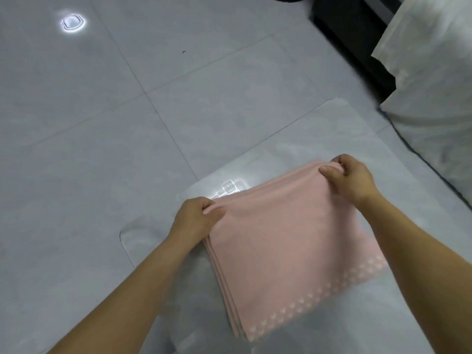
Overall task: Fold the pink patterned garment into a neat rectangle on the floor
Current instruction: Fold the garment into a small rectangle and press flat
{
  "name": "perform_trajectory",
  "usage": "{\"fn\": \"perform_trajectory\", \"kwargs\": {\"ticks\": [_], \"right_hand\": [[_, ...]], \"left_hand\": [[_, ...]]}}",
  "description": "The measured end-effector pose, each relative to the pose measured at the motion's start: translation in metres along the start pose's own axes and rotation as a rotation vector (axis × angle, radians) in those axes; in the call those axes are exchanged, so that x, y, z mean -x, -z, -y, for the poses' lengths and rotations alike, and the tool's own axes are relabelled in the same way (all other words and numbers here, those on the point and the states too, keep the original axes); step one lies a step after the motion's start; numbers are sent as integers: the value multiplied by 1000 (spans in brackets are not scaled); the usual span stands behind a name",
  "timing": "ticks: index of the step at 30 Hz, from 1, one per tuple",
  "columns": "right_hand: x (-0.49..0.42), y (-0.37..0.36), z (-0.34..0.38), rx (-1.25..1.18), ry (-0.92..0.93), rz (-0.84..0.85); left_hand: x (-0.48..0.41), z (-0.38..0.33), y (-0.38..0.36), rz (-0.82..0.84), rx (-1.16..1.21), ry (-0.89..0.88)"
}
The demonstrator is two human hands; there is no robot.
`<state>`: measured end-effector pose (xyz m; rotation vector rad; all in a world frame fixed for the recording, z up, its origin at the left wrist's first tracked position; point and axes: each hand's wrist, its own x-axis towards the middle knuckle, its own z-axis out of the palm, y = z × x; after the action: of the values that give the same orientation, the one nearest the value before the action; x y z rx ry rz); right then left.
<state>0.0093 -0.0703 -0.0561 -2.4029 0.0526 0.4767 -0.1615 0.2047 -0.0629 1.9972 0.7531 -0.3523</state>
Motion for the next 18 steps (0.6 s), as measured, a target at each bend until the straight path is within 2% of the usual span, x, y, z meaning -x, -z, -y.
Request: {"fn": "perform_trajectory", "kwargs": {"ticks": [8, 9, 11, 12, 13, 15, 17, 18], "right_hand": [[-19, -27, -6, 177, 3, 6], [-17, -28, -6, 281, 37, -40], [-6, -33, -7, 522, 198, -184], [3, -39, -6, 580, 304, -231], [15, -45, -4, 598, 407, -229], [35, -60, -7, 652, 585, -75], [45, -70, -16, 738, 641, 122], [45, -71, -19, 757, 621, 175]], "left_hand": [[-21, 15, -8, -3, -154, 18], [-17, 14, -11, -75, -251, -33], [-5, 8, -24, -298, -480, -270], [3, 4, -33, -358, -536, -411], [10, 1, -43, -349, -561, -548], [22, -1, -63, -200, -631, -706], [21, 7, -76, -47, -743, -679], [17, 12, -80, -20, -788, -652]]}}
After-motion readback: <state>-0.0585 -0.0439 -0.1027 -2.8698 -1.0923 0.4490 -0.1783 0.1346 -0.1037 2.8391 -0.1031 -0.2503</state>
